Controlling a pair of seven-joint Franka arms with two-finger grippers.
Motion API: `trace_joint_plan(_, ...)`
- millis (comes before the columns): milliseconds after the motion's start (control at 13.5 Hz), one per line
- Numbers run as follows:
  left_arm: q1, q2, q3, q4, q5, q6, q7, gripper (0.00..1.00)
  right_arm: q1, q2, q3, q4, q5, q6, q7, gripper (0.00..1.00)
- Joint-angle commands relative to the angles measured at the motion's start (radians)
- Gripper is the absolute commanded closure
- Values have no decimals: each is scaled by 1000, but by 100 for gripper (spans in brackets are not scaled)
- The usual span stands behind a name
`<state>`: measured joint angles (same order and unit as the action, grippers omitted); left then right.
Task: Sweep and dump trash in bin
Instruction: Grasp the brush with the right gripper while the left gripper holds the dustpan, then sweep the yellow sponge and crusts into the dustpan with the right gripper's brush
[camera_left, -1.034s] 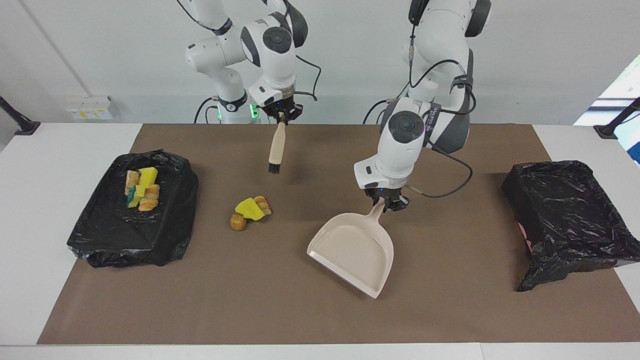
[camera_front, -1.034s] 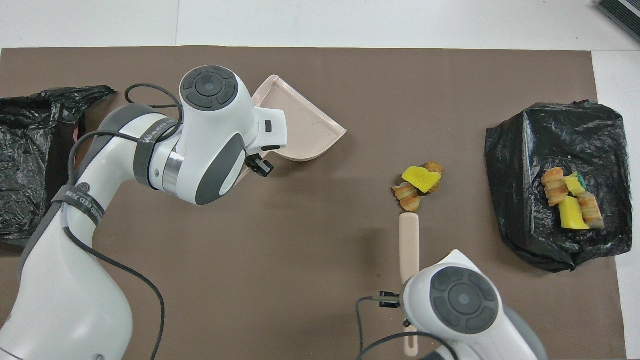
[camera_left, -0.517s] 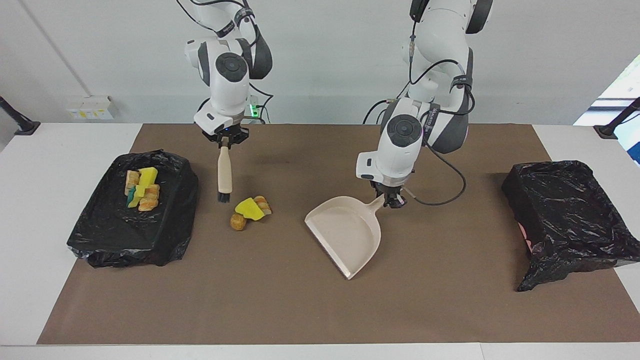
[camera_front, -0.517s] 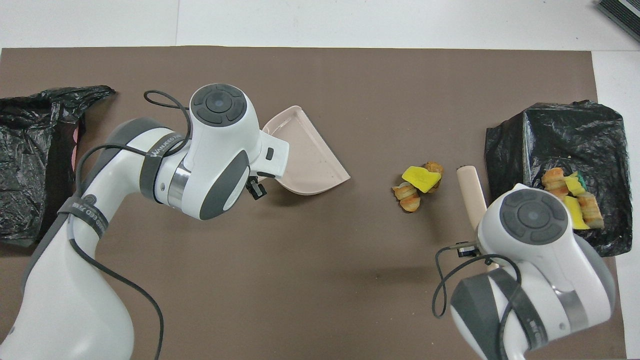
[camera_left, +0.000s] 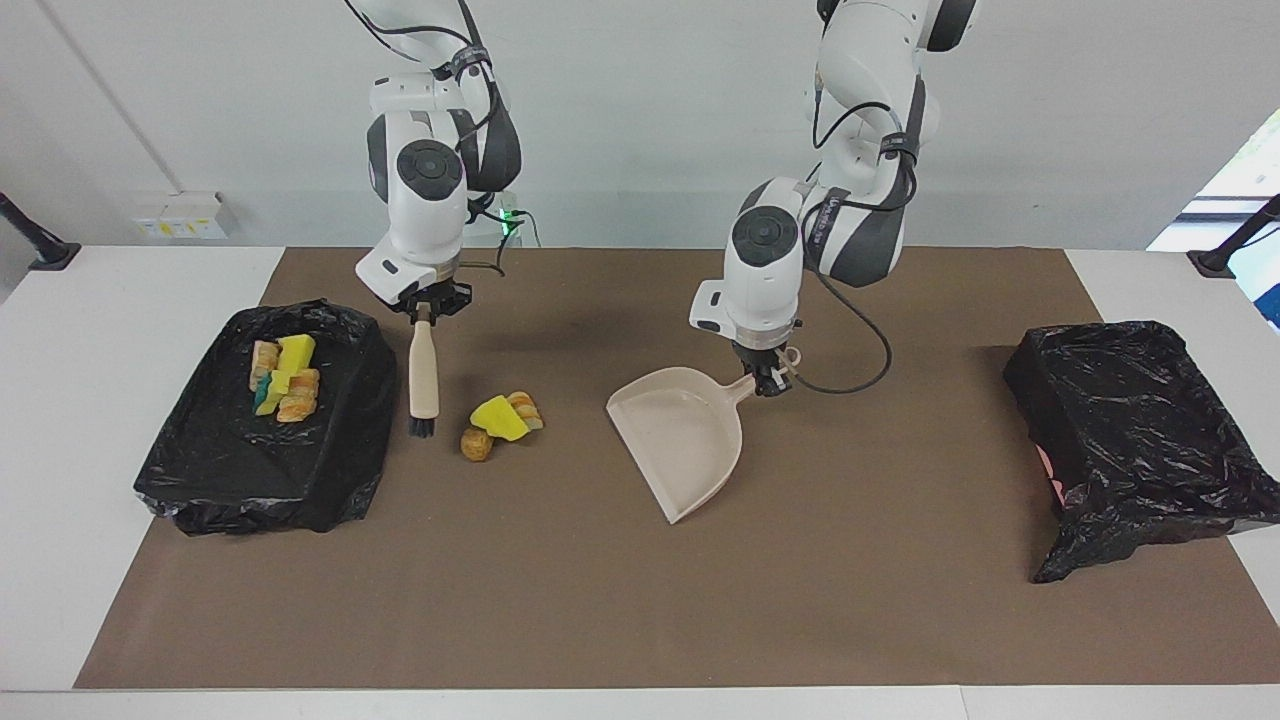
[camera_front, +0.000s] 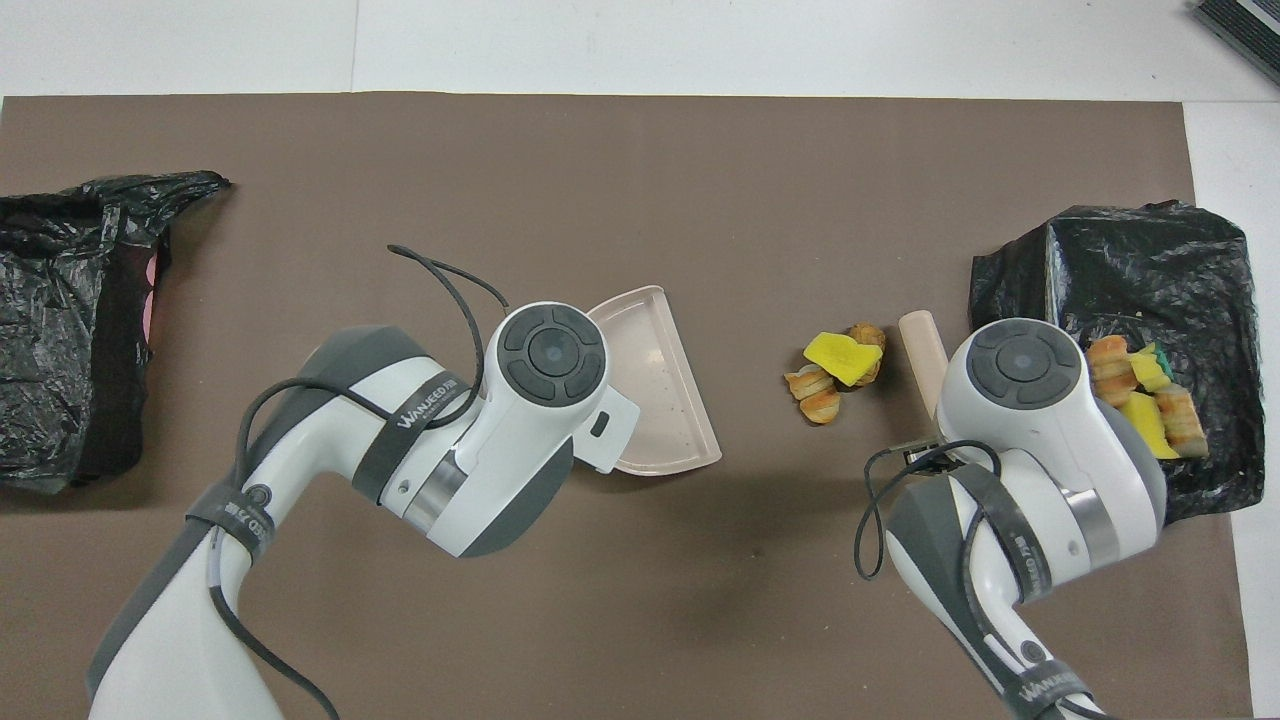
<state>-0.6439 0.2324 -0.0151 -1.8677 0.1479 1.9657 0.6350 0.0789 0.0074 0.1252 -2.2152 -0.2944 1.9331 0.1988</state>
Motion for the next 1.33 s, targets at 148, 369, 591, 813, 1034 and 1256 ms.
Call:
trace_joint_plan(148,-19,-59,14,-125,22,120,26,100,-19,-6,13,-23,47,35,-16,100)
trace_joint_plan(369,-19,-67,14,-143,24,146,25,100,2,16,16,-23,159,47,-7,100)
trace_joint_plan(591,-19,-82,14,-174,35,157,25,100,79,29,16,-23,257,69,-1,100)
trace_joint_plan(813,-20,-90,14,-186,38,159,22,100,148,60,16,-9,418,104,4,100)
trace_joint_plan(1034,-17,-99,14,-206,39,157,23,100,220,80,16,6,587,147,18,100)
trace_joint_plan(1256,-8,-102,14,-214,38,170,25,100,252,85,17,29,713,147,34,100)
